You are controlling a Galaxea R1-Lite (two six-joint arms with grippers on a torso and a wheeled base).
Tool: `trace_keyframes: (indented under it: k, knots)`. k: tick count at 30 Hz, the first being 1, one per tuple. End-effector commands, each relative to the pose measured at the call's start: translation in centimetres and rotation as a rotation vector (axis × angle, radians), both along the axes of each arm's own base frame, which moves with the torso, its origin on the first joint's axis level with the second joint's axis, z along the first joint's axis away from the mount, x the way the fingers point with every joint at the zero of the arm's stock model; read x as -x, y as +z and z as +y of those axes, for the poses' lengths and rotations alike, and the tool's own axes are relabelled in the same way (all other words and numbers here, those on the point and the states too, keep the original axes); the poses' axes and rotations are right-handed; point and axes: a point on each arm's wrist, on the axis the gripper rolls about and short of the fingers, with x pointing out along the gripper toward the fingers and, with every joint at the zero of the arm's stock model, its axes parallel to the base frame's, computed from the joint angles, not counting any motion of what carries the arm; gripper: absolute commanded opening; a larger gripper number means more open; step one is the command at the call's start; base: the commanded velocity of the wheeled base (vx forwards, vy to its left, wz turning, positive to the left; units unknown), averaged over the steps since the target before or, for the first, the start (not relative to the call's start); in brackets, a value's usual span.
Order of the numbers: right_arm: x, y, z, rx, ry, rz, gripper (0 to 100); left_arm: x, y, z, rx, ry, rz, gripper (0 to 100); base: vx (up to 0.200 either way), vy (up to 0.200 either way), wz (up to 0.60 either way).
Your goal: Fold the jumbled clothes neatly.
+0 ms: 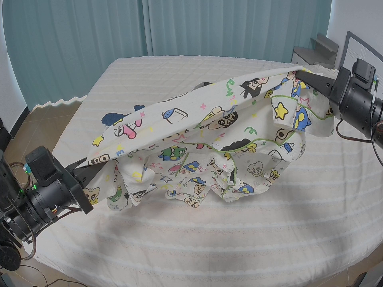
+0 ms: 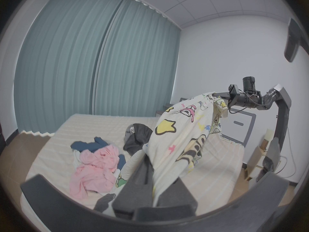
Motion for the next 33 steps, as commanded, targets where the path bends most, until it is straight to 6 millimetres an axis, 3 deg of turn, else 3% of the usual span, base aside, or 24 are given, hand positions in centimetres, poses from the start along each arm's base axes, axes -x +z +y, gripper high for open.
trace_keyframes:
  k: [1, 5, 10, 14, 21, 33]
  knots:
    - [0.6, -1.3, -0.2, -0.021, 0.015, 0.063, 0, 4.5, 8.1, 0.2, 0.185, -0.146, -0.039, 0, 0.0, 0.0, 0.0]
    - [0.5, -1.5, -0.3, -0.026, 0.016, 0.073, 0, 6.0, 10.4, 0.6, 0.284, -0.195, 0.092, 0, 0.0, 0.0, 0.0]
    - [0.6, -2.2, -0.3, -0.016, 0.04, 0.096, 0, 6.9, 10.1, 0.5, 0.382, -0.276, 0.317, 0, 0.0, 0.0, 0.0]
    - [0.6, -2.1, -0.3, -0.018, 0.037, 0.095, 0, 7.7, 10.4, 0.9, 0.409, -0.319, 0.359, 0, 0.0, 0.0, 0.0]
    - [1.5, -1.4, -0.7, -0.041, 0.047, 0.068, 0, 8.9, 9.5, 1.8, 0.348, -0.311, 0.345, 0, 0.0, 0.0, 0.0]
    - [2.5, -1.7, -0.6, -0.044, 0.079, 0.075, 0, 8.9, 6.7, 1.9, 0.294, -0.277, 0.397, 0, 0.0, 0.0, 0.0]
